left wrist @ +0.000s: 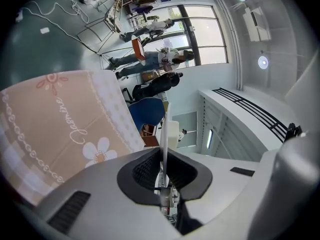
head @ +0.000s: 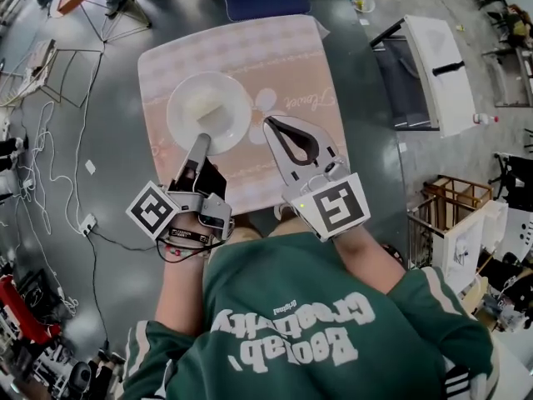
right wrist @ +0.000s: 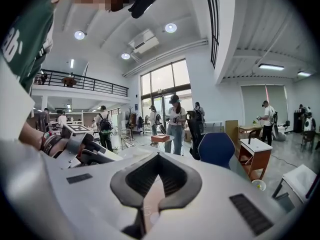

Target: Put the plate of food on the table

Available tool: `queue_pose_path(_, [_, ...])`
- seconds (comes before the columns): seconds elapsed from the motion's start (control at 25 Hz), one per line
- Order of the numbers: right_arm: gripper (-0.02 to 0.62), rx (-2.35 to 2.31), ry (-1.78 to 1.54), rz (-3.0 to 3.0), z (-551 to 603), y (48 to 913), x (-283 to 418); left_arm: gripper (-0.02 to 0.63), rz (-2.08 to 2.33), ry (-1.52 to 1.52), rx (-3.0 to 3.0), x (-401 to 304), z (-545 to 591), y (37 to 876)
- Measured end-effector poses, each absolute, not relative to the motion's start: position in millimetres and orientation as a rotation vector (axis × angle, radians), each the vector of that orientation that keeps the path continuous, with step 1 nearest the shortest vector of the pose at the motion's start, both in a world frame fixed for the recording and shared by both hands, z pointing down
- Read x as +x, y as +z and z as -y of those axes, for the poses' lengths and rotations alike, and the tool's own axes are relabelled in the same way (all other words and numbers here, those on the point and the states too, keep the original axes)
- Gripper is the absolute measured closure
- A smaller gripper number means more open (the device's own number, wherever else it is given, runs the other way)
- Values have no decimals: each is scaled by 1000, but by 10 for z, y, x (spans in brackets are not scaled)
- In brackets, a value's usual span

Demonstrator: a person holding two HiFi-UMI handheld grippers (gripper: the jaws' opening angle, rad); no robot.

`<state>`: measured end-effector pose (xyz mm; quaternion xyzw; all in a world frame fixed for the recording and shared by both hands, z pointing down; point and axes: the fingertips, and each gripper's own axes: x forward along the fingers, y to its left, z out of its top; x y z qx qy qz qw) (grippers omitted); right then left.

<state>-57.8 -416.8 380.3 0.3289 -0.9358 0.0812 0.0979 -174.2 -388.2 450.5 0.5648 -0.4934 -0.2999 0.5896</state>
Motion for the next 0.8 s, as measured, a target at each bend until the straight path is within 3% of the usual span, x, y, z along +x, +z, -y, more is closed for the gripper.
queue_pose_path(0.8, [580,1019,307,2683,4875,4350,-749,577,1136,-670,1265,-1848,4550,5116])
